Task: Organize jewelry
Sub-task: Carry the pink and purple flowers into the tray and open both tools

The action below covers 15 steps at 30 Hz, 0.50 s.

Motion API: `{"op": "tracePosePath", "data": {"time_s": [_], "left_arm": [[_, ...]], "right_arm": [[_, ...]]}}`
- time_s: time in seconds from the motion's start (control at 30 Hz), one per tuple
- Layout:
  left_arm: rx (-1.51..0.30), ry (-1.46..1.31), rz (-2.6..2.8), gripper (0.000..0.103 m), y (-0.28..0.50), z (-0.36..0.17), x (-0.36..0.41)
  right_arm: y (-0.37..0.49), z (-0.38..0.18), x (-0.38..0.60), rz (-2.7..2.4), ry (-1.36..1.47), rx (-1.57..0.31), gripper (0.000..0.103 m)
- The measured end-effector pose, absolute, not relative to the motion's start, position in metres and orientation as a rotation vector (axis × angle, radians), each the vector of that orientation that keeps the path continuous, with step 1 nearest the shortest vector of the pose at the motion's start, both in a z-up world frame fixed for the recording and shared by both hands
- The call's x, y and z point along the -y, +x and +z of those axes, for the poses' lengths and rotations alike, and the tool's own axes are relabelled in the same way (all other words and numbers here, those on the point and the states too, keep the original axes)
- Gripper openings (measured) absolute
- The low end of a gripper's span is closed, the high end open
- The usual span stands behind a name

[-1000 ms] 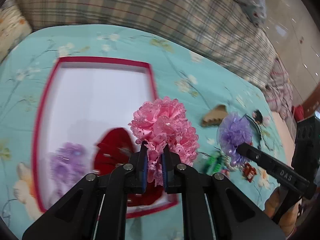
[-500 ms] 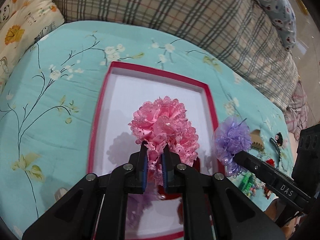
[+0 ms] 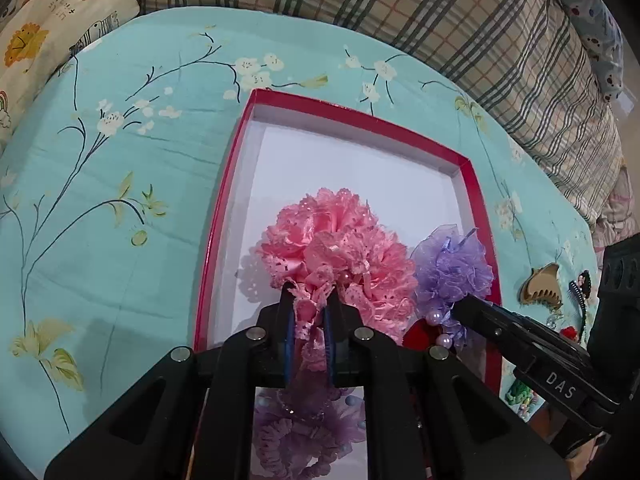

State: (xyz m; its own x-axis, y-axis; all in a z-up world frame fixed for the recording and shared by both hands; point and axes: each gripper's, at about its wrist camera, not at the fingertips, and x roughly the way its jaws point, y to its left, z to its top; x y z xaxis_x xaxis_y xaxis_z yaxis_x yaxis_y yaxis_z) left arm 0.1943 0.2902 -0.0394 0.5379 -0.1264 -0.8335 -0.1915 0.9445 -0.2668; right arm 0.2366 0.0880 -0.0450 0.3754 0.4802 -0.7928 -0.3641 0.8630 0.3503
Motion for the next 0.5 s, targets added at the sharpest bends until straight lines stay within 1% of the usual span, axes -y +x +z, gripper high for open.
{"op": "tracePosePath", "data": {"time_s": [0.23, 0.3, 0.4, 0.43, 0.47, 0.5], "left_arm": [[-1.011, -0.33, 0.052, 0.013, 0.1951, -0.0429, -0.2909], [-1.013, -0.328, 0.049, 0.017, 0.1952, -0.0424, -0.2902], [-1.014, -0.315, 0.056, 0.021, 0.195, -0.0408, -0.2887], [-1.014, -0.314, 0.057, 0.026, 0.194, -0.0399, -0.2886], [-1.015, -0.319, 0.054, 0.035, 0.1929, -0.0391, -0.2887], [-1.017, -0.325, 0.056, 0.041, 0.1919, -0.0383, -0.2892]], "right_arm": [[0.2381, -0.0439, -0.0901, 0.523, 0.095, -1.047, 0.027], [0.2364, -0.0415, -0.0896, 0.52, 0.087, -1.04, 0.031], [0.235, -0.0395, -0.0874, 0.519, 0.093, -1.038, 0.033], [0.2341, -0.0386, -0.0856, 0.518, 0.1, -1.038, 0.034], [0.2327, -0.0377, -0.084, 0.521, 0.109, -1.038, 0.035], [0.2311, -0.0367, -0.0823, 0.524, 0.117, -1.039, 0.036]]}}
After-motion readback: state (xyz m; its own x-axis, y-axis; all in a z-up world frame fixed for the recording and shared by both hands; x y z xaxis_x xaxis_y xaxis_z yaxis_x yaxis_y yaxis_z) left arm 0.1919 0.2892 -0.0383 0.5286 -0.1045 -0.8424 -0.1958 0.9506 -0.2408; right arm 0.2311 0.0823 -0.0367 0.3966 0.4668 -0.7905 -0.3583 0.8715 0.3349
